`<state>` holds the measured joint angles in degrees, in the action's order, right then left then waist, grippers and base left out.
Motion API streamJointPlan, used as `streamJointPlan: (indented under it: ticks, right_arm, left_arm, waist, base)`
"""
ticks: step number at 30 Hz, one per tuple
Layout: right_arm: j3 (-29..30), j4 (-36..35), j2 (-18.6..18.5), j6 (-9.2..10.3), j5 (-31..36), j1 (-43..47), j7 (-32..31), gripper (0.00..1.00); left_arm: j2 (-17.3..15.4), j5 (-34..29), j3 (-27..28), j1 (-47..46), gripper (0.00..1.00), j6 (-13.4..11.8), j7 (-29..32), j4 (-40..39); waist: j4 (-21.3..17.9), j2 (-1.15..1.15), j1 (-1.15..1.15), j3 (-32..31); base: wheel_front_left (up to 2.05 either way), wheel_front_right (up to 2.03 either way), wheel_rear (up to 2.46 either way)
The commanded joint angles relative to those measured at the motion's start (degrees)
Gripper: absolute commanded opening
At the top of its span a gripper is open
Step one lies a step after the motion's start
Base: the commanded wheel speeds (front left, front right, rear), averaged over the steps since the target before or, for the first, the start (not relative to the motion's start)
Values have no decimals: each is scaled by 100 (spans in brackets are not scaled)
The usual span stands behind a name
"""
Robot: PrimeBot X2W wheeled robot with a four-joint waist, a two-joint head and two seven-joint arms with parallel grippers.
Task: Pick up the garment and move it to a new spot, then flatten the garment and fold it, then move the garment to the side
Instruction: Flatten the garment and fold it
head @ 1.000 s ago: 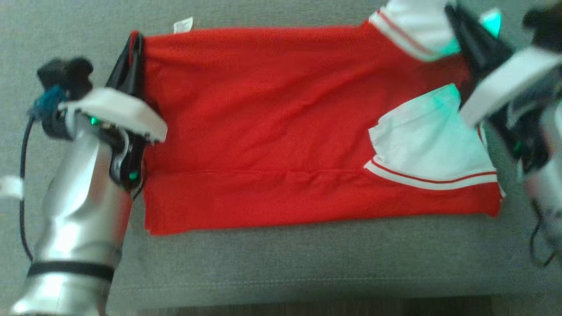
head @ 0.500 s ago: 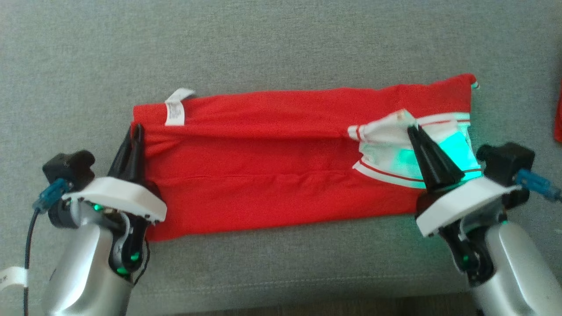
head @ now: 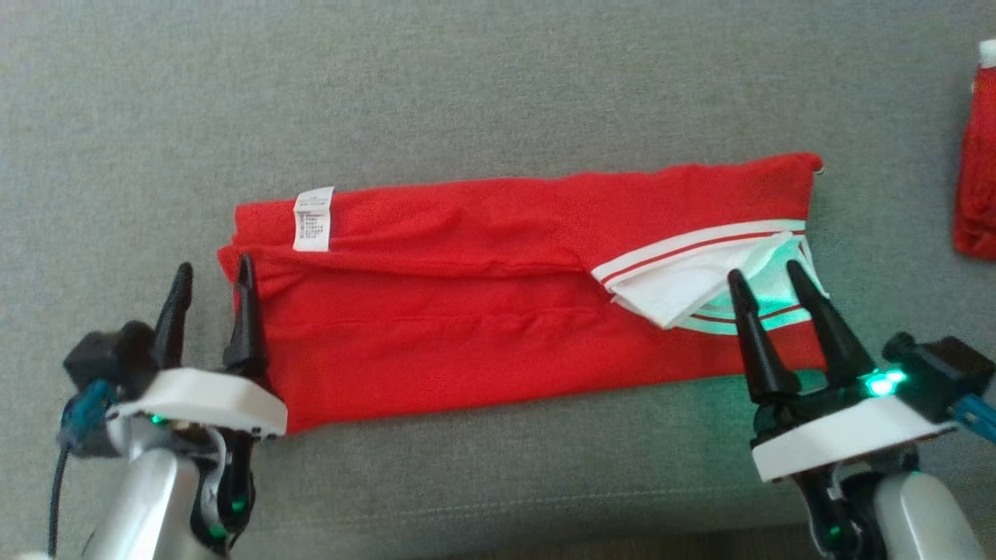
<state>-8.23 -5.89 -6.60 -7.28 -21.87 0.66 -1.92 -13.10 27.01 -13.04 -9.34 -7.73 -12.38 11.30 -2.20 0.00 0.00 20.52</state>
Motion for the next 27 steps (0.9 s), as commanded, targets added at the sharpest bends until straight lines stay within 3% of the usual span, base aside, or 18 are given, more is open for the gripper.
streamJointPlan:
  ticks: [1,5,12,27]
  right_arm:
    - [-22,-337,2,-21,104,17,106,100]
    - [246,-648,12,-21,340,2,268,100]
    - [558,-800,-65,-21,635,-35,238,100]
    - [663,-692,18,-21,673,221,140,100]
  left_arm:
    - [-194,-156,233,31,100,-107,-109,-351]
    - [-202,-486,221,254,100,-327,-203,-936]
    - [-253,-780,2,543,100,-450,-135,-1557]
    - [-281,-900,-165,832,100,-610,14,-1946]
  waist:
    - [-49,0,0,-84]
    - [-80,0,0,-260]
    - [-140,0,0,-631]
    - [-166,0,0,-808]
  base:
    - [0,0,0]
    - [0,0,0]
    - [0,0,0]
    - [0,0,0]
